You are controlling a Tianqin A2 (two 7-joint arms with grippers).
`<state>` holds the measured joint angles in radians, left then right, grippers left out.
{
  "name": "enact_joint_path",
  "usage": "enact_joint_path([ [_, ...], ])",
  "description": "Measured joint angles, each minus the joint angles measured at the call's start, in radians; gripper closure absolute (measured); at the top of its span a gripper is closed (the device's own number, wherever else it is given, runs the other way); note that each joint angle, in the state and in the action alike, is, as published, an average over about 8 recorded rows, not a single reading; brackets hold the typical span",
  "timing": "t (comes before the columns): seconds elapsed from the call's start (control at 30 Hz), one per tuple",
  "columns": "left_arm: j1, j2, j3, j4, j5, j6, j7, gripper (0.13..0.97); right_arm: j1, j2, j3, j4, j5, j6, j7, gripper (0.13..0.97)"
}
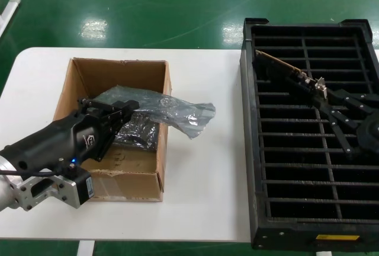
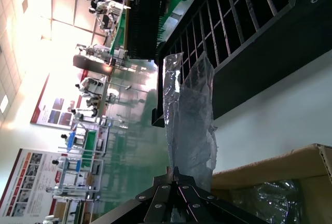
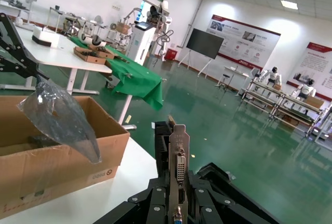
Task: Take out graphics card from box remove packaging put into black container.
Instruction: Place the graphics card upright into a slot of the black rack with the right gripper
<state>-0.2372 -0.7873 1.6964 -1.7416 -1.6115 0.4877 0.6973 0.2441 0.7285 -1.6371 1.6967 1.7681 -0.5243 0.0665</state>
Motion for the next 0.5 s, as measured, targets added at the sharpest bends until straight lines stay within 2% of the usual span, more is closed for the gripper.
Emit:
enact_joint_path([
  [0.23,0.0,0.0,0.0,0.0,0.0,0.0,0.0,0.959,0.04,-0.006,-0.033,-0.01,-0.039,0.002,0.017,0.908],
  [0.5,0.0,0.0,0.0,0.0,0.0,0.0,0.0,0.959,0.285,-0.008,-0.178,-0.124,-0.249,-0.078,0.094,0.908],
])
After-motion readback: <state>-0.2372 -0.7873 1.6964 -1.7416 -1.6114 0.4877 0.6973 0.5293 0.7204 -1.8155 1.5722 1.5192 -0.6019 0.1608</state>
